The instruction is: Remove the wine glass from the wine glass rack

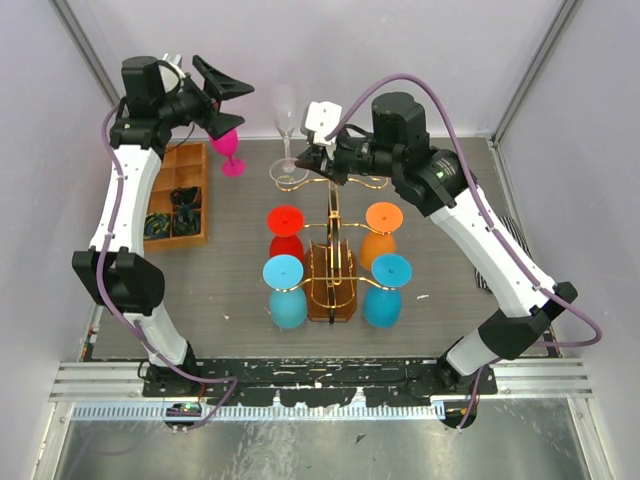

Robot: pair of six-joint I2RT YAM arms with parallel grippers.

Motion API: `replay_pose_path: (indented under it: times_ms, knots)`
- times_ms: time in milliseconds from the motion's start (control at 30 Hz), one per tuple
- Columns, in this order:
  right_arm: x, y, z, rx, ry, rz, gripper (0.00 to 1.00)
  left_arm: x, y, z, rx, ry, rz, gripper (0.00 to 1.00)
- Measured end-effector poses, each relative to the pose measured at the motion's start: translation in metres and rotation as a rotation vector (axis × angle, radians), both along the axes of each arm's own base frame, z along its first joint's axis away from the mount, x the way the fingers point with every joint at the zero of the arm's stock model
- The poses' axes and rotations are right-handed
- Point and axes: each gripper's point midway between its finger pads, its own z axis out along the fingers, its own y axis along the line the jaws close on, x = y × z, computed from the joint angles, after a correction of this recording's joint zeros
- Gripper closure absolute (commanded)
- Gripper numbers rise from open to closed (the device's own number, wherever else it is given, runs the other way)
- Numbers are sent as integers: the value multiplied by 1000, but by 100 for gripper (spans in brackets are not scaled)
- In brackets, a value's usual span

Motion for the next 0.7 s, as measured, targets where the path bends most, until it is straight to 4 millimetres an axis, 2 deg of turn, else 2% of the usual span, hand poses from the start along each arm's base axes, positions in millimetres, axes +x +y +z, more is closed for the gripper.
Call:
replay_pose_path:
  times_ms: [300, 533, 700]
  knots:
    - [-8, 13, -6, -6, 13, 44, 99, -1, -13, 23, -139, -8, -48, 2]
    - [-6, 25, -19, -29, 42, 68, 99, -6, -28, 12, -203, 57, -101, 2]
    - [-6, 24, -14, -24, 29, 67, 100, -12, -34, 9, -199, 64, -132, 2]
